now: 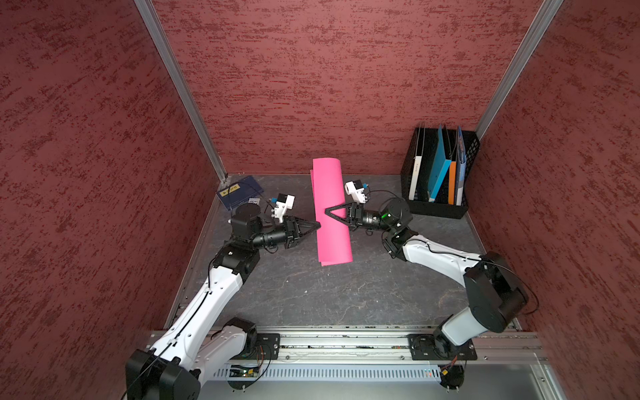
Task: Fold the rectangular paper in half along the long edge
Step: Fold the paper.
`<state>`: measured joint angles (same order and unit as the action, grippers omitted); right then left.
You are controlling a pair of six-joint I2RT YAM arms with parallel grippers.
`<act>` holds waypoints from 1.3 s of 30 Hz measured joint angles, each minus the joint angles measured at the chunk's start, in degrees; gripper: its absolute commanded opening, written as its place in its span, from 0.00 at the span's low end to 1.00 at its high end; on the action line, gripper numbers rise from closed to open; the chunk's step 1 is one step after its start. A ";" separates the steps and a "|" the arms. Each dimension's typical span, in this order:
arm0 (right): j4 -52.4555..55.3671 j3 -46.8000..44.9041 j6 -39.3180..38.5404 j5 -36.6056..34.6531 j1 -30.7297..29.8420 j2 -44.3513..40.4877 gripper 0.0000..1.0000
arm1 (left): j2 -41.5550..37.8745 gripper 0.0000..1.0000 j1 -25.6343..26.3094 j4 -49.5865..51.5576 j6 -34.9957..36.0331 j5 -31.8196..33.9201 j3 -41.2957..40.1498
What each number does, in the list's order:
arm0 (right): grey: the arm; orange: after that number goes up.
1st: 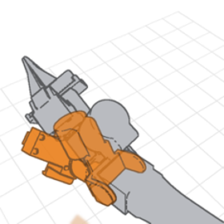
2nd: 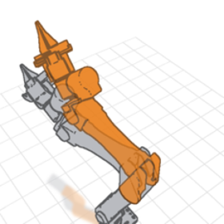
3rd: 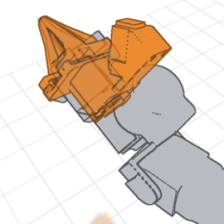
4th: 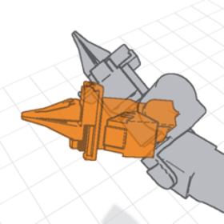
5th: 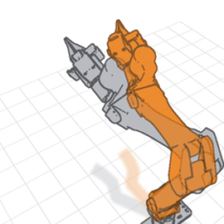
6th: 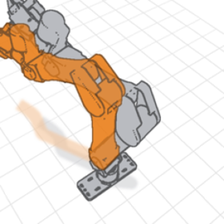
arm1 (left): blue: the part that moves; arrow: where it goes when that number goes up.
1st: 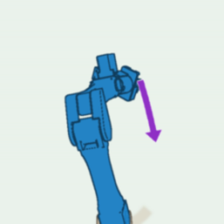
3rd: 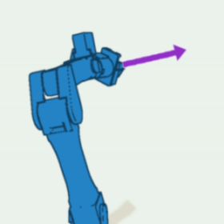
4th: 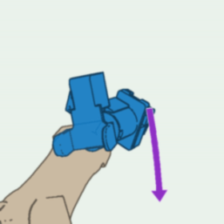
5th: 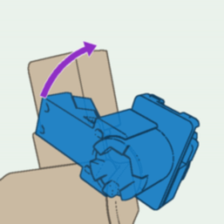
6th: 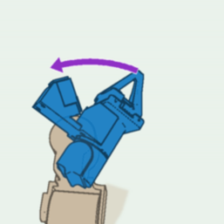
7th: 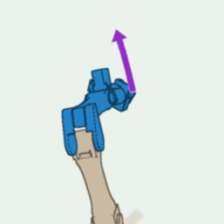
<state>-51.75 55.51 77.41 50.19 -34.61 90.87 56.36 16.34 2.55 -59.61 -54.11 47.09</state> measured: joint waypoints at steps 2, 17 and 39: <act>0.37 -0.02 -0.13 0.04 -0.13 0.11 0.54 | 0.00 0.21 -0.04 0.00 0.00 0.02 0.00; 0.55 0.04 -0.33 0.00 -0.61 1.42 0.51 | 0.00 0.20 -0.96 0.02 0.02 0.00 0.00; -8.76 0.07 3.37 -3.34 -0.70 4.61 0.52 | -0.17 0.19 -1.70 0.44 0.02 -0.02 -0.17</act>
<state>-60.51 55.57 80.77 46.85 -35.31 95.48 56.18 14.63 2.98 -59.59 -54.13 46.92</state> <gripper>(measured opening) 0.522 0.192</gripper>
